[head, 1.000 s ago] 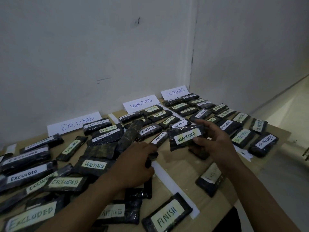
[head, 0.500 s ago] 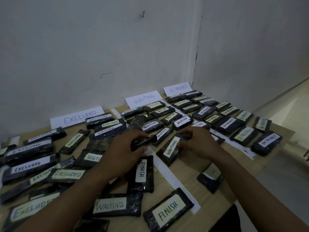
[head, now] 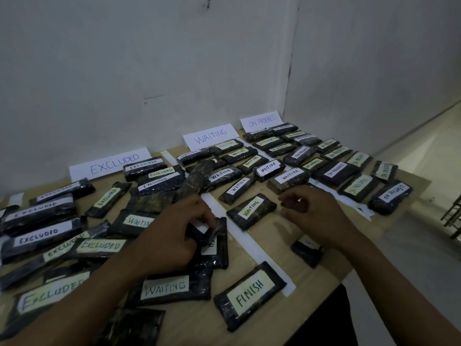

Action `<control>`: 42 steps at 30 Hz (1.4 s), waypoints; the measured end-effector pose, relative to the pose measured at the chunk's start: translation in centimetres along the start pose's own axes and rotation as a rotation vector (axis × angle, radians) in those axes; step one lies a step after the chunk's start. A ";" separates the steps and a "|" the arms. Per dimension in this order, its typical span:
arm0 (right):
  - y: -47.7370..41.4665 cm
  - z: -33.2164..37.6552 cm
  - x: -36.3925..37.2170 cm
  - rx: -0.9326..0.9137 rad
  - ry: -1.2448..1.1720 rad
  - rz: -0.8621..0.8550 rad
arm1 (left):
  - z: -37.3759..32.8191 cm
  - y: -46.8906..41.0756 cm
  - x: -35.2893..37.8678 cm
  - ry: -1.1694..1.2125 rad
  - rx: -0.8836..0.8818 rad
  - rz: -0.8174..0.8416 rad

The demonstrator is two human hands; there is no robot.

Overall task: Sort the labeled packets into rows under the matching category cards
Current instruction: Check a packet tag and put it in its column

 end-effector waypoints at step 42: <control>3.4 -0.7 0.5 0.156 -0.662 -0.121 | 0.9 1.0 0.3 0.013 0.008 -0.158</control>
Point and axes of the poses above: each hand's wrist, its own y-axis away from the middle knuckle, its own x-axis out of the palm, z = x × y, the point moved 7 cm from there along -y, towards the middle knuckle, and after that the axes turned 5 degrees about -x, right-handed, at the moved point
